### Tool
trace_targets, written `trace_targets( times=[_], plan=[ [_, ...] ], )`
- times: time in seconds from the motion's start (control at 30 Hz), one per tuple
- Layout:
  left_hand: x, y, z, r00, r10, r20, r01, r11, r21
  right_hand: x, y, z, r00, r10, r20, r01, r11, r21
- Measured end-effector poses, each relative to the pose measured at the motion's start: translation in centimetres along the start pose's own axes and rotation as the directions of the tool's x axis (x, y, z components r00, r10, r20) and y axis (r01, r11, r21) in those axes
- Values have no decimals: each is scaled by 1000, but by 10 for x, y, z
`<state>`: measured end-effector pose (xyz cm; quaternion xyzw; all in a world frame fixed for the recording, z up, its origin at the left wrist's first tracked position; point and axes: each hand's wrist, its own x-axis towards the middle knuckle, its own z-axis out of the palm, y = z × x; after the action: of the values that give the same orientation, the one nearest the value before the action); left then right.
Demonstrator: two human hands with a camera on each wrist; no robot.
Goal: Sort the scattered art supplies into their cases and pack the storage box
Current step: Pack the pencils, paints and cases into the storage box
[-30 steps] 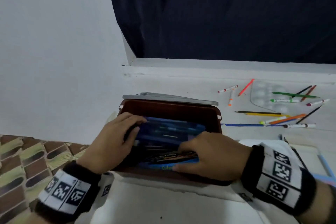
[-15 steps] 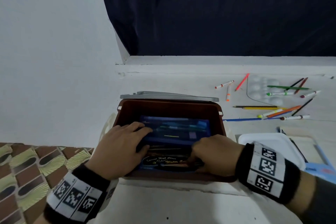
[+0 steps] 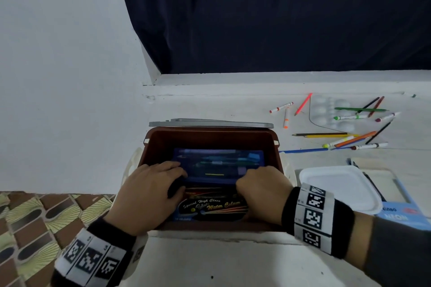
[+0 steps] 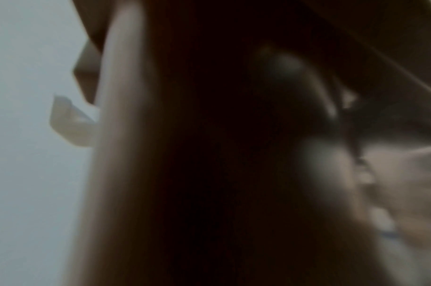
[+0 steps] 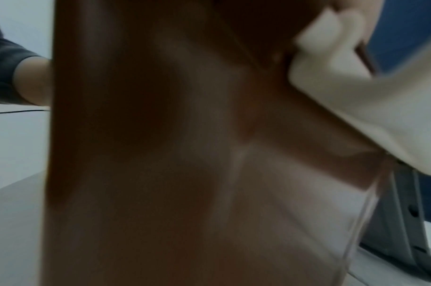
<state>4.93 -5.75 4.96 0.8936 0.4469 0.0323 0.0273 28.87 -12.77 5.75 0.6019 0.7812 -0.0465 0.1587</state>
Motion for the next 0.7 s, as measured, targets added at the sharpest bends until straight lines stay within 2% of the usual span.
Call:
trace_targets(
  times=[0.17,0.43,0.57,0.63,0.7],
  plan=[
    [6,1,-3,1000,24,-8,-24,998,-55,1,8,2,999,7,-48,0,990,140],
    [8,0,-1,998,41,-42,-43,997,-56,5,3,1,997,62,-52,-63,998,-11],
    [9,-1,0,998,48,-43,-50,997,-57,6,7,1,983,93,-161,-91,996,18],
    [9,-2,-1,998,55,-43,-57,997,-54,8,12,1,969,114,-219,-124,992,-32],
    [9,-2,-1,997,61,-47,-64,996,-64,11,14,3,968,146,-206,-164,984,-76]
  ],
)
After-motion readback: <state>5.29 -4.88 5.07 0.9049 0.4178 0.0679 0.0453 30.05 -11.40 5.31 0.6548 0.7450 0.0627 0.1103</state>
